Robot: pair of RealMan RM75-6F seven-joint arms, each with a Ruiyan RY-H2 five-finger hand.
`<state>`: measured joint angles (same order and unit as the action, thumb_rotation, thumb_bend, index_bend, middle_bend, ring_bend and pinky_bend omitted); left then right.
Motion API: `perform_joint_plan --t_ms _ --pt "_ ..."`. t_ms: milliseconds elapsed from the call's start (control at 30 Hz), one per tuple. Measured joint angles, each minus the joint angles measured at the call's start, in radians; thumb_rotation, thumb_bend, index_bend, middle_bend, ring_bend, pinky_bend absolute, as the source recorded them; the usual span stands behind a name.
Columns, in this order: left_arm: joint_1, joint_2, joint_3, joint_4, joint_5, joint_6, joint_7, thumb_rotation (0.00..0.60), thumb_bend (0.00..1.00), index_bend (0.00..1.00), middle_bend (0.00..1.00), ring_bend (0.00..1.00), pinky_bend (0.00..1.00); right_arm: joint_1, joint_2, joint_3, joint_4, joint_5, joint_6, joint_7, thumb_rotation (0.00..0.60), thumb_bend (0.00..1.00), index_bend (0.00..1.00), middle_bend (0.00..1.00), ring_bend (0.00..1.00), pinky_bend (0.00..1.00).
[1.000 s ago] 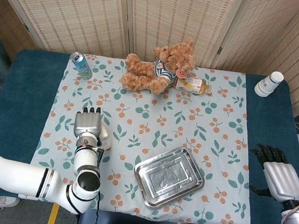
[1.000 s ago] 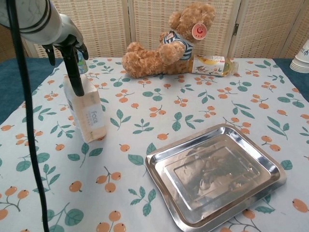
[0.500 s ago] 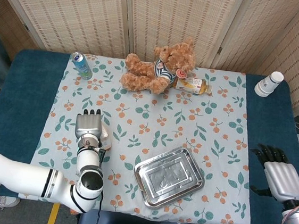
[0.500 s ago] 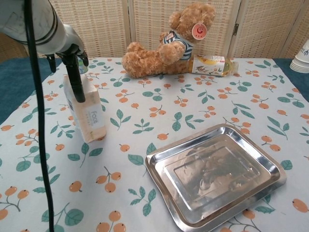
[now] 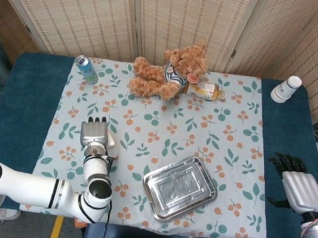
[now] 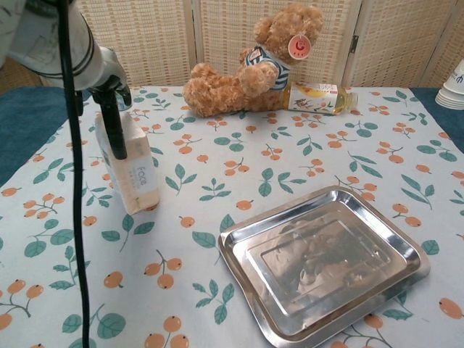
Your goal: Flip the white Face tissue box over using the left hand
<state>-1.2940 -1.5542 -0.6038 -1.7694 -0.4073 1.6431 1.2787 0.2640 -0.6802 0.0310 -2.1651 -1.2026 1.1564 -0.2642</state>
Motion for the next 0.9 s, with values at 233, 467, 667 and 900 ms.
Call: perform_joint_plan --t_ms 233,467,667,900 --pt "0.004 -0.025 -0.015 0.026 0.006 0.000 0.012 0.600 0.11 0.00 0.10 0.03 0.21 0.002 0.000 0.000 0.000 0.005 -0.005 0.003 0.600 0.12 0.15 0.05 0.00 0.00" --pt "0.005 -0.040 -0.034 0.034 0.013 0.004 0.023 0.600 0.11 0.00 0.10 0.03 0.22 0.003 0.003 0.001 0.003 0.006 -0.010 0.010 0.600 0.12 0.15 0.04 0.00 0.00" --pt "0.003 -0.059 -0.038 0.057 0.028 0.007 0.035 0.600 0.11 0.00 0.10 0.03 0.22 0.002 0.005 0.000 0.003 0.001 -0.011 0.014 0.600 0.12 0.15 0.04 0.00 0.00" --pt "0.014 -0.073 -0.029 0.086 0.042 0.004 0.054 0.600 0.11 0.00 0.11 0.04 0.23 0.002 0.005 0.000 0.006 0.004 -0.012 0.013 0.600 0.12 0.15 0.05 0.00 0.00"
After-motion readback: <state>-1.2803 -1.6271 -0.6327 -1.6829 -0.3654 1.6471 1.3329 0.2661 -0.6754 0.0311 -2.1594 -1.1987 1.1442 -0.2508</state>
